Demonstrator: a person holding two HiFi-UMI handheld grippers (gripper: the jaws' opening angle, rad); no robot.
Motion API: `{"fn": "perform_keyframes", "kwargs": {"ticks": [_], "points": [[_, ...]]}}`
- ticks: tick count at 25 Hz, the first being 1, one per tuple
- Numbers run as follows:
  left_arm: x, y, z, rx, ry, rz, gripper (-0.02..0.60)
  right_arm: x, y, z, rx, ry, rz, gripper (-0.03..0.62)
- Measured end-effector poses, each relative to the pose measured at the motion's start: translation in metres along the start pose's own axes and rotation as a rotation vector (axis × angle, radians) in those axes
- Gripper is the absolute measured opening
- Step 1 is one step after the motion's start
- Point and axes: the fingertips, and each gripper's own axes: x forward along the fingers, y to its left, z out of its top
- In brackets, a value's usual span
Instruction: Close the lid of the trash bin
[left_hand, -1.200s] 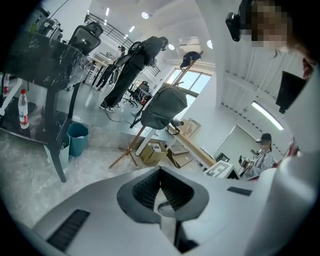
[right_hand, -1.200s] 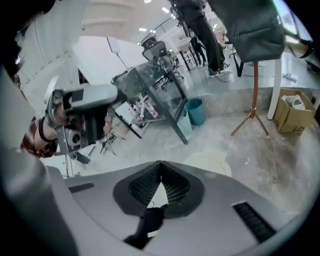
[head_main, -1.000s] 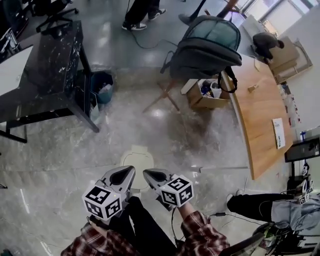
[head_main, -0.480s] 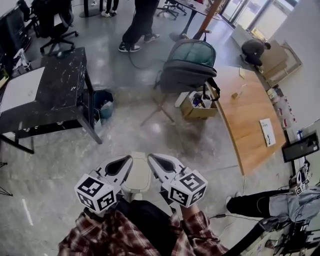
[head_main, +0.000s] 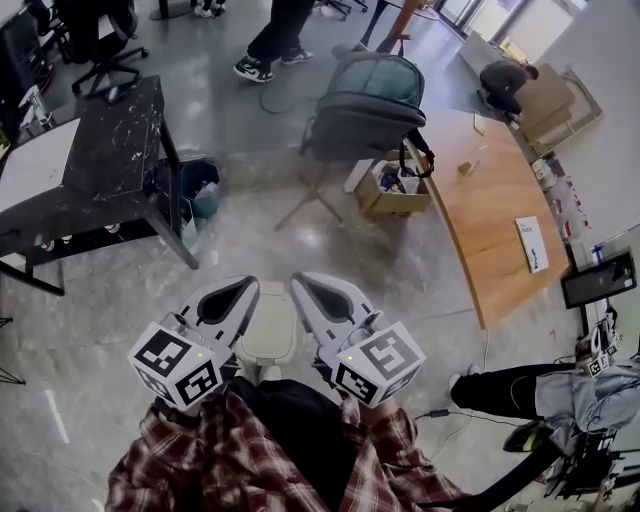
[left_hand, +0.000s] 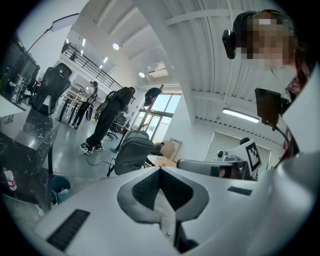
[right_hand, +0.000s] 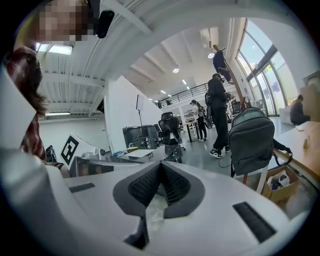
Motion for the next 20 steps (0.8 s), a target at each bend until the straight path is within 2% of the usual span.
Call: {"fn": "perform_keyframes", "kwargs": {"ticks": [20], "points": [[-0.012,0.010,0.010,0.007,0.007,0.027,0.012,0.012,0.008,0.003,0.022,0.011,0.046,0.012]]}}
